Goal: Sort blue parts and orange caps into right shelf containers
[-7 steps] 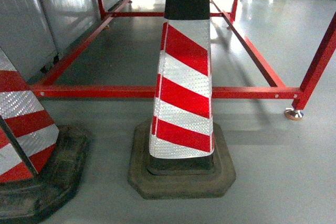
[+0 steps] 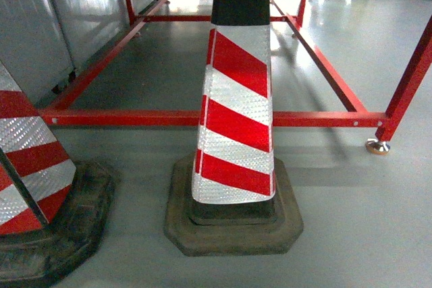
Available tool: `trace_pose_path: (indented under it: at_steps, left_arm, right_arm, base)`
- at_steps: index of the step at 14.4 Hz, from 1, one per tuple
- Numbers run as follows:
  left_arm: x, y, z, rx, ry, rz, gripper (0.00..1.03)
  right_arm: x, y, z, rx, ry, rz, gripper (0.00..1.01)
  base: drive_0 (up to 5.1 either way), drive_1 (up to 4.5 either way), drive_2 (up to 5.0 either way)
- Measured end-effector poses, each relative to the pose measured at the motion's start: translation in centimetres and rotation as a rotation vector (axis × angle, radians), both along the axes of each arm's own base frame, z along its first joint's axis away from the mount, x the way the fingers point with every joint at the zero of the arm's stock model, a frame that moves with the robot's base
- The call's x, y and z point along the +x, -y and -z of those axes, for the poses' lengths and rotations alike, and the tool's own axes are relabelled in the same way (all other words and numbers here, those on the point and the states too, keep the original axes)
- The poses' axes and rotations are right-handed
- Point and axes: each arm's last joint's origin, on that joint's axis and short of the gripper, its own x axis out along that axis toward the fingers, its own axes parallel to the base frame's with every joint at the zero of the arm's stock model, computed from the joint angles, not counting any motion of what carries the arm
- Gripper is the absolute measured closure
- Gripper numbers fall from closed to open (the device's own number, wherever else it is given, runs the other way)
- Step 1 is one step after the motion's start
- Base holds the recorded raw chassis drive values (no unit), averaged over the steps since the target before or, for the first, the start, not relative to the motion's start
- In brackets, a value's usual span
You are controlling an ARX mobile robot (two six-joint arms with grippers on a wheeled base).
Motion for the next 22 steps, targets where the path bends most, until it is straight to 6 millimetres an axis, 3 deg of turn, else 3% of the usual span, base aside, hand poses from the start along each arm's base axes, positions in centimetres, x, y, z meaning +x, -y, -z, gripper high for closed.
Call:
trace_pose_path:
  at_steps: [22]
  left_arm:
    - [0.0, 0.0, 0.01, 0.002, -0.001, 0.002, 0.05]
  right_arm:
    - [0.0, 0.0, 0.0, 0.002, 0.0, 0.0, 0.03]
  base:
    - [0.0, 0.0, 0.0]
